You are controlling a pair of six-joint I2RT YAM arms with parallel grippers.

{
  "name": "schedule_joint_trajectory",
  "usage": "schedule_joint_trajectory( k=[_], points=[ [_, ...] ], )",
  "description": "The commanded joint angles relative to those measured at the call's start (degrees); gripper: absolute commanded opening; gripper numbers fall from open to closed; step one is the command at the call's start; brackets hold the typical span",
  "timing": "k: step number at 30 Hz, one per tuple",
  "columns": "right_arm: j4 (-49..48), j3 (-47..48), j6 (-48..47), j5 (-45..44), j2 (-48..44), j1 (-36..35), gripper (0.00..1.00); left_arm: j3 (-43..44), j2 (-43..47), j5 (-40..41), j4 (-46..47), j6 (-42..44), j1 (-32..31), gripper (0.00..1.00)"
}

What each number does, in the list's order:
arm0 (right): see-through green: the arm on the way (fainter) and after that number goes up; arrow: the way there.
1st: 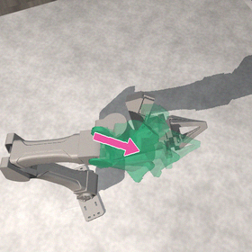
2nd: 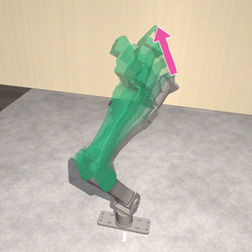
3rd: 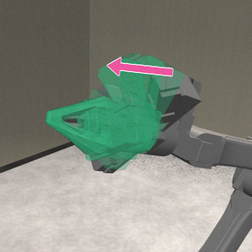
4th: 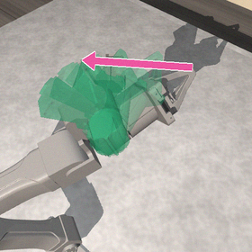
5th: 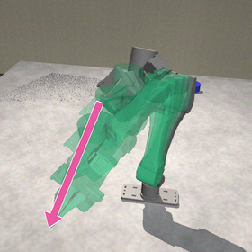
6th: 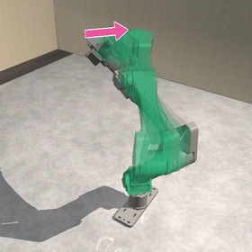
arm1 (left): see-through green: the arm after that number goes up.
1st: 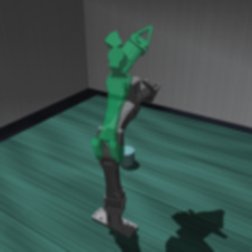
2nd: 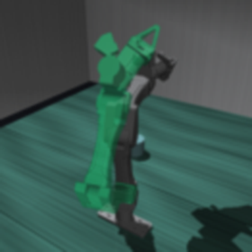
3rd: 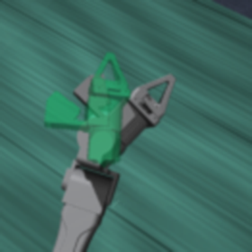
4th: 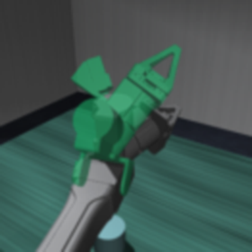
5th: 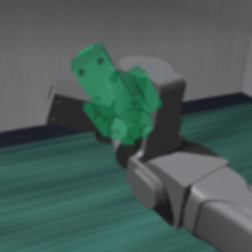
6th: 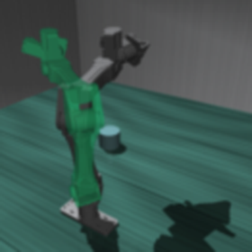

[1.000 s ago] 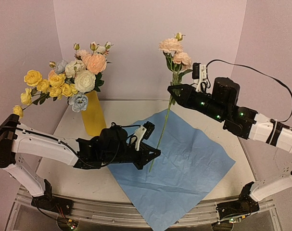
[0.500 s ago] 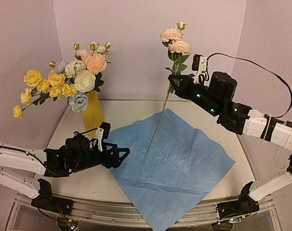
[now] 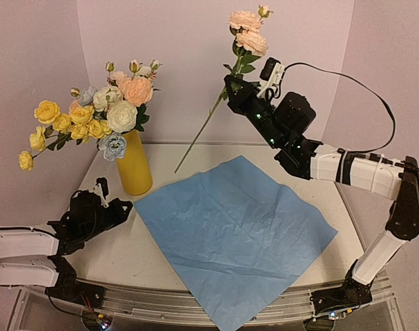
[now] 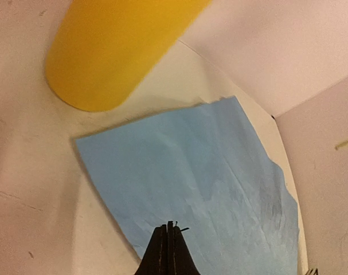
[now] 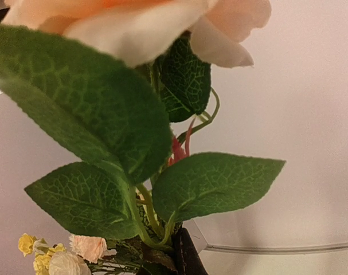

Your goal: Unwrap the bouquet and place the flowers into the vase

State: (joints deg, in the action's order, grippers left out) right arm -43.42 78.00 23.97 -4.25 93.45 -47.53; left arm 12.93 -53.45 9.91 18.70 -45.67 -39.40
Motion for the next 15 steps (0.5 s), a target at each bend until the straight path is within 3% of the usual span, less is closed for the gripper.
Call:
schedule_joint_trajectory(
  k=[1,2,8,11,15],
  points=[
    [-7.7,5.4,-1.1,0.7,2.5,0.1,0.0,-2.0,-2.0,-13.6,9.2,-4.0,13.8,0.0],
    [-8.1,6.1,-1.1,0.7,3.4,0.1,0.0,-2.5,-3.4,-19.3,11.8,-4.6,19.9,0.0],
    [-13.3,7.5,0.1,-0.1,7.6,0.0,0.0,1.3,-12.1,-36.3,21.1,-7.5,38.0,0.0],
    [-26.0,5.9,0.7,-1.4,10.6,0.1,0.0,6.0,-19.0,-40.6,25.7,-9.1,43.1,0.0],
    [-26.3,13.4,0.8,0.4,15.0,0.0,0.0,11.9,-25.4,-42.3,27.8,-10.2,45.3,0.0]
  ],
)
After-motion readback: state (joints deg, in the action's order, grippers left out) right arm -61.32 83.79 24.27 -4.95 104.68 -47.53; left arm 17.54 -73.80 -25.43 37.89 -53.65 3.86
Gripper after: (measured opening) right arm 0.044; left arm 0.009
